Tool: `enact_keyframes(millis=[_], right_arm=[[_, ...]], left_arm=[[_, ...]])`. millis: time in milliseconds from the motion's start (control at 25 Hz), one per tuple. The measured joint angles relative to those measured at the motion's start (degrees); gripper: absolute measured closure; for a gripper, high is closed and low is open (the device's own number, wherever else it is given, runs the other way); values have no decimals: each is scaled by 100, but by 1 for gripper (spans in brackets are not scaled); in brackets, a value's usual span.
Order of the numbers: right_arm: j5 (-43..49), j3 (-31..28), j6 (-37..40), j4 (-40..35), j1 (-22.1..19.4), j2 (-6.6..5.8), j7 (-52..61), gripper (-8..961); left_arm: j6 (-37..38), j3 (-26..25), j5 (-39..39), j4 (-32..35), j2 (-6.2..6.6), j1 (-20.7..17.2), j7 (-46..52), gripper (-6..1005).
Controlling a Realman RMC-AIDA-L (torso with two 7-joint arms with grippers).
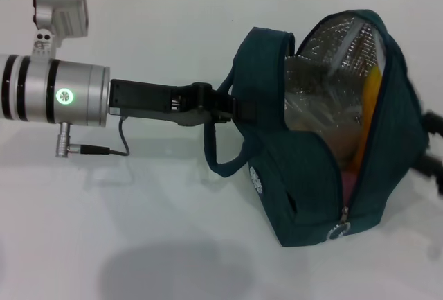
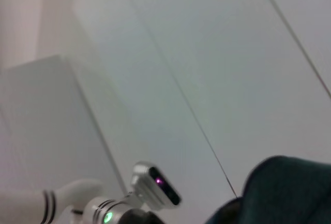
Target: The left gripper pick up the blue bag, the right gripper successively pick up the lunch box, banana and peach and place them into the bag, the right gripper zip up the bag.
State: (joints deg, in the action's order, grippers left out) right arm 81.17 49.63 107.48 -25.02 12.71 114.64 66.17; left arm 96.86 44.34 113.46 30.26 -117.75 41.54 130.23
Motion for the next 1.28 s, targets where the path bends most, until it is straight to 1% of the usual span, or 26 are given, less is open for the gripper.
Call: enact_keyframes(millis=[40,120,200,240,320,400,520,760,1080,1160,1280], right_arm=[[23,0,188,233,-29,0,-618,173],[147,6,437,536,-56,1,-1396,136],[471,9,681,853,-61,6,-2298,98],[575,10,716,927,-57,9,-2503,79],[827,9,775,1188,-48,18,-3043,79],[875,-14,758,1365,-55,18,-3285,80],[847,-64,655,1516,-105,13,-3480,80],[841,-195,624,1514,-78,13,-3502,81],[844,-1012,732,1455,-139,-4,-3506,82],[846,-1141,838,1443,-139,-8,-3507,82],[877,-1169,1404,1292,-204,-10,-3570,83]], left_arm=[[0,-4,-4,-13,-2,6,-7,931],[0,-5,-6,-13,-3,7,-7,931],[0,-5,-8,-13,-11,8,-7,931],[0,-4,-8,-14,-15,7,-7,930],[0,-5,-8,-18,-21,3,-7,930],[0,-5,-9,-21,-26,3,-7,930],[0,-2,-9,-21,-29,8,-7,930],[0,4,-9,-21,-30,19,-6,929],[-3,1,-9,-20,-29,-11,-6,928],[-3,-3,-9,-21,-29,1,-6,927],[0,-9,-8,-20,-31,2,7,927]])
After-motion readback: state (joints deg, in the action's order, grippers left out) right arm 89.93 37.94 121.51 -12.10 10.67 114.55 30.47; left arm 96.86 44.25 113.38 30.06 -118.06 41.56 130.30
